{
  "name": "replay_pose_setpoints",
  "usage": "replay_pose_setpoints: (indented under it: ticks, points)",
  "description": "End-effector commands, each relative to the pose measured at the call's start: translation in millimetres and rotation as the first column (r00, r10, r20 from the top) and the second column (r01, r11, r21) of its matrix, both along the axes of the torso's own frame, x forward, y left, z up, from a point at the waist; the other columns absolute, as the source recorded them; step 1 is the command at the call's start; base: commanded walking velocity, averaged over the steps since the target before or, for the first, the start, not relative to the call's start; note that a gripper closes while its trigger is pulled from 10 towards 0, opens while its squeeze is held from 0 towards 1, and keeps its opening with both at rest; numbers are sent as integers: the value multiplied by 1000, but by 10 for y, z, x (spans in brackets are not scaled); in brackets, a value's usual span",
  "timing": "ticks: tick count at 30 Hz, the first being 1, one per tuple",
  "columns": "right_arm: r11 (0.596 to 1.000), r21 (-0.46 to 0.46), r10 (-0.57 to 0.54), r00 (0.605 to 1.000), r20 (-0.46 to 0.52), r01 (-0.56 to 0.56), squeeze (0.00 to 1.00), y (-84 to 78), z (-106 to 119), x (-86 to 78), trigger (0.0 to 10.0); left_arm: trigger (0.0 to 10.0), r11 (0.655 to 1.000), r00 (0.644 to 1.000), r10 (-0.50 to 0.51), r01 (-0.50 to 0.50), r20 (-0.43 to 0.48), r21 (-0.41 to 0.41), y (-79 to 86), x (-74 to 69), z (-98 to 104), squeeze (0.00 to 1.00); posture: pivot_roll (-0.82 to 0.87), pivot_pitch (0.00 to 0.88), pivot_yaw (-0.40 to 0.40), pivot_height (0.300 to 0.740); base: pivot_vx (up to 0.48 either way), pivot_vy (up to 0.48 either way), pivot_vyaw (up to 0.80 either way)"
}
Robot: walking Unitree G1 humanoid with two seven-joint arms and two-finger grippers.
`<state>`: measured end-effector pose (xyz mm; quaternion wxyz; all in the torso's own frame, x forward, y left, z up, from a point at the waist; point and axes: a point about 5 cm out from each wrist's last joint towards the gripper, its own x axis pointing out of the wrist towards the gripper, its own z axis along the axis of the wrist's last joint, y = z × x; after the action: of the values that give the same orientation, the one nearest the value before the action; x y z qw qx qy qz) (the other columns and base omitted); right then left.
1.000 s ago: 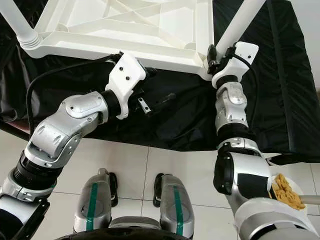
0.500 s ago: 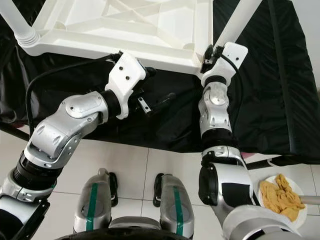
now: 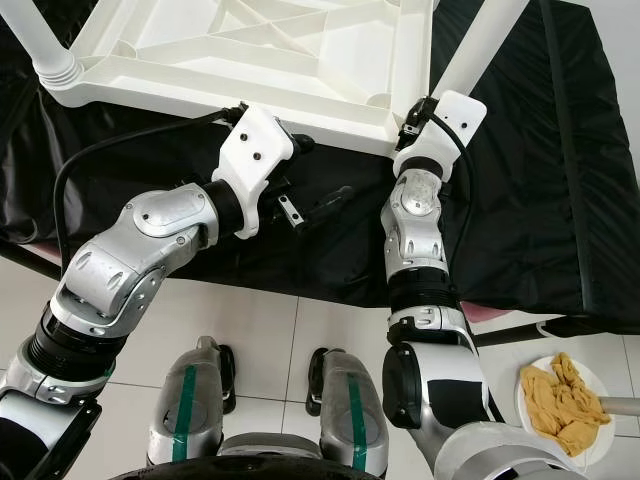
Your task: Building children table
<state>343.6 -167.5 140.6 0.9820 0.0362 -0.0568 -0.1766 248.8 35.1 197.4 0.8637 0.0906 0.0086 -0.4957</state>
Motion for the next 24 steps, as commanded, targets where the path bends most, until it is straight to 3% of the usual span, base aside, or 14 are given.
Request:
replay_pose_setpoints:
  ticks: [1,2,11,12,14,15,21,23,24]
  points:
    - [1000,11,1,998,-57,0,886,4,-132,-38,10000,10000,999,999,-37,37,-3,1,-36,-41,1,0,101,46,-61,740,0,0,0]
    - [1000,8,17,999,-28,-17,1000,14,-78,-47,10000,10000,999,999,-33,33,-3,5,-31,-33,-6,0,100,48,-60,740,0,0,0]
    - [997,-3,73,997,40,-73,1000,-34,12,-97,10000,10000,1000,1000,11,-11,1,19,5,49,-34,0,93,57,-58,740,0,0,0]
    - [996,-10,89,995,47,-89,0,-41,10,-121,10000,10000,999,1000,30,-30,3,26,23,96,-44,0,92,58,-57,740,0,0,0]
    - [995,-15,102,993,52,-101,0,-41,8,-136,10000,10000,999,999,41,-42,5,30,35,127,-51,0,92,58,-57,740,0,0,0]
    - [987,0,160,986,53,-160,0,-8,-8,-163,10000,10000,998,999,51,-52,5,34,53,173,-54,0,92,61,-59,740,0,0,0]
    - [984,-18,178,983,53,-178,0,2,-40,-232,10000,10000,996,997,76,-76,15,42,79,284,-47,0,91,63,-59,740,0,0,0]
    - [982,-28,187,981,53,-186,0,2,-60,-277,10000,10000,995,995,92,-93,23,46,93,357,-38,0,89,65,-59,740,0,0,0]
    - [978,-40,205,977,55,-203,0,1,-79,-338,10000,10000,992,993,114,-116,34,51,112,465,-20,0,82,70,-56,740,0,0,0]
